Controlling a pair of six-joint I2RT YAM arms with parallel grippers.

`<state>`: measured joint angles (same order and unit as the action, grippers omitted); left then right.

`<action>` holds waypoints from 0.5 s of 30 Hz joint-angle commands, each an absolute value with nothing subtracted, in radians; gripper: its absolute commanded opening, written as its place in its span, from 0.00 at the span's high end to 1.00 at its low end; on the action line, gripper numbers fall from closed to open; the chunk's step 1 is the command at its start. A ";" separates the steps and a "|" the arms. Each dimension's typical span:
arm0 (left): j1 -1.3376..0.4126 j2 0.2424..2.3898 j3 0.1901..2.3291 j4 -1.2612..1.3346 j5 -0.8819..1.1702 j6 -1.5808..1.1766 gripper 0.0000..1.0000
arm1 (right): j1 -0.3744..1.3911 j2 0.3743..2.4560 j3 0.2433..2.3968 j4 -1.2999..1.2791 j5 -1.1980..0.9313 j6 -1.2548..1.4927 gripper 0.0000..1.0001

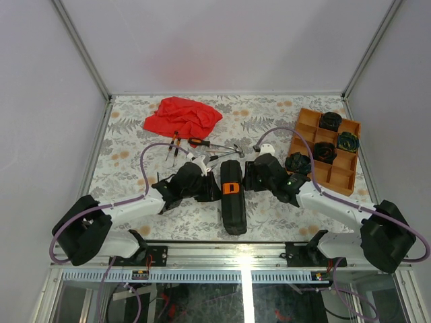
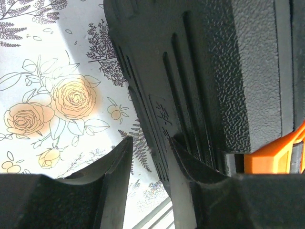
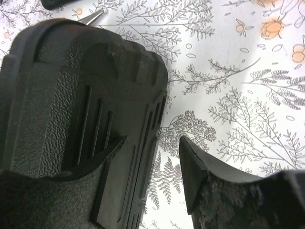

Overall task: Sort the tools into containers
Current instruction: Adjust the storage box at the center of the board.

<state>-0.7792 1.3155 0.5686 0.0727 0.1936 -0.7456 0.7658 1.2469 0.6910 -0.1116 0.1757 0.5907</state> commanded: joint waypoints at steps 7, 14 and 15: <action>-0.787 1.337 0.581 0.113 0.156 -0.752 0.66 | 0.741 1.284 0.804 -0.141 0.199 0.477 0.45; -0.787 1.350 0.590 0.117 0.158 -0.741 0.65 | 0.741 1.219 0.796 -0.208 0.270 0.496 0.43; -0.787 1.351 0.591 0.119 0.160 -0.739 0.65 | 0.741 1.209 0.791 -0.211 0.275 0.497 0.43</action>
